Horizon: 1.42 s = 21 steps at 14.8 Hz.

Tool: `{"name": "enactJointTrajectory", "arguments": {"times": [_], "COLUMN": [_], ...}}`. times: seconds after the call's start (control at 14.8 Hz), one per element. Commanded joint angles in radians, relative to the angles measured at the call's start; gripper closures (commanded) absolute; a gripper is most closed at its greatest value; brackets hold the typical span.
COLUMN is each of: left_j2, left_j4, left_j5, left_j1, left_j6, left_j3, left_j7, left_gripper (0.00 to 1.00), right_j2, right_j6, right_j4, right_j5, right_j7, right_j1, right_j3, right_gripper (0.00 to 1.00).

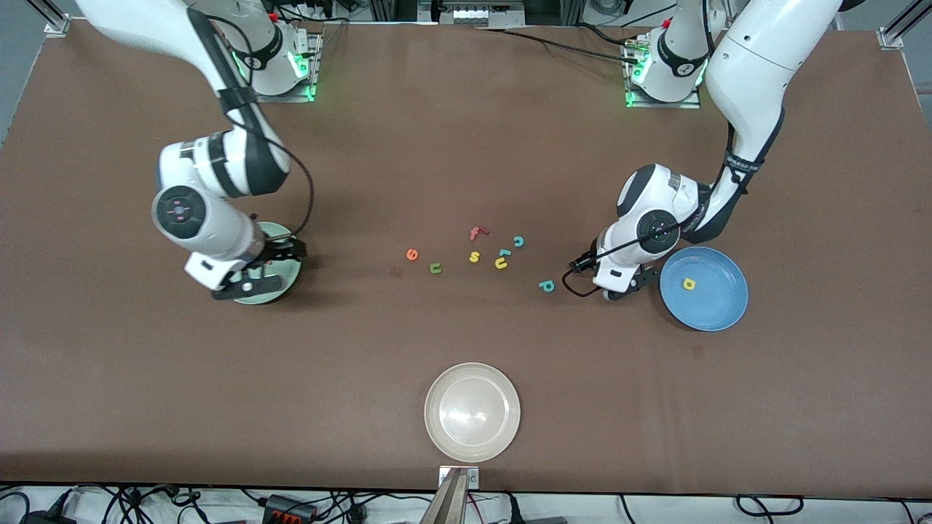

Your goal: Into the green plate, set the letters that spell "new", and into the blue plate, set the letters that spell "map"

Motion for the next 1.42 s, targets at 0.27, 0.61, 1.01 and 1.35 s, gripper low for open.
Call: {"name": "enactJointTrajectory", "arguments": {"times": [0.27,0.61,1.01,1.35], "left_j2": [-0.032,-0.072,-0.094,-0.086], "left_j4": [-0.026,0.030,0.172,0.187], "left_j5": [-0.011,-0.005,0.004,0.108], "left_j1": [0.014,0.021,0.112,0.201], "left_j6": [0.005,-0.124,-0.367,-0.389], "left_j3": [-0.008,-0.004,0.004,0.005], "left_j7": [0.008,0.093,0.365,0.575], "left_gripper": [0.89,0.93,0.92,0.92], "right_j2": [0.142,0.244,0.300,0.314], "right_j6": [-0.006,-0.006,0.014,0.048], "right_j4": [0.161,0.255,0.256,0.256], "right_j5": [0.021,0.017,0.021,0.037], "right_j7": [-0.001,-0.047,-0.070,-0.055], "right_j1": [0.206,0.316,0.346,0.352], "right_j3": [-0.001,-0.001,0.006,0.009], "right_gripper": [0.00,0.00,0.11,0.31]}}
